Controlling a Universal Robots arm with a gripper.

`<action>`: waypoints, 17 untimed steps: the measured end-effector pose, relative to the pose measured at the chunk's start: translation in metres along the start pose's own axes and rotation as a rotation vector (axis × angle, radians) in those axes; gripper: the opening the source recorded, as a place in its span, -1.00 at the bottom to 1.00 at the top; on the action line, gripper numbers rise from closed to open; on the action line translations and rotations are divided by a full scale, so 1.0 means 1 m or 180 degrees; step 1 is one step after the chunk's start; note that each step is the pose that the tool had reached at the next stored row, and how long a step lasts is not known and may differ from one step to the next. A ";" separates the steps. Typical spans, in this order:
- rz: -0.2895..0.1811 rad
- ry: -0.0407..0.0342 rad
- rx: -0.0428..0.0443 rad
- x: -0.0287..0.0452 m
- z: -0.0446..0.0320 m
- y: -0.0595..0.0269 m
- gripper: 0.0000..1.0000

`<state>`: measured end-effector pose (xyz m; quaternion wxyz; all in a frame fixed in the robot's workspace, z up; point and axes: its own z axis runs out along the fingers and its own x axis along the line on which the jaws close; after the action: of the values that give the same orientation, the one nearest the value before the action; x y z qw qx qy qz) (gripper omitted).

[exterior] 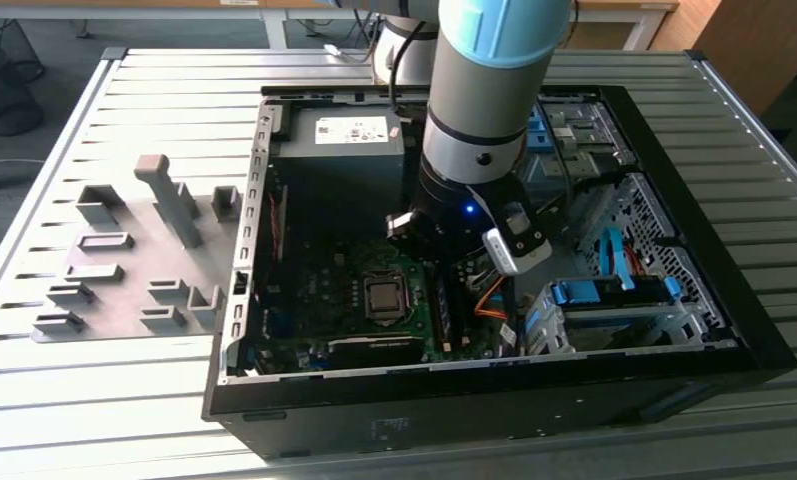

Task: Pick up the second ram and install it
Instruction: 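Insert the second ram into the second slot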

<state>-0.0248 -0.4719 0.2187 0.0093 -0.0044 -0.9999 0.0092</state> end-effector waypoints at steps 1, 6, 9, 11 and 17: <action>0.0000 0.0000 0.0001 0.0000 0.0002 -0.0001 -0.72; 0.0000 0.0000 -0.0004 -0.0001 0.0018 0.0000 -0.72; 0.0000 0.0002 -0.0005 -0.0001 0.0033 0.0000 -0.72; 0.0000 0.0004 -0.0006 -0.0001 0.0044 0.0000 -0.72; 0.0001 0.0006 -0.0006 -0.0002 0.0051 -0.0001 -0.72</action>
<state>-0.0246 -0.4721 0.2135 0.0103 -0.0046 -0.9999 0.0082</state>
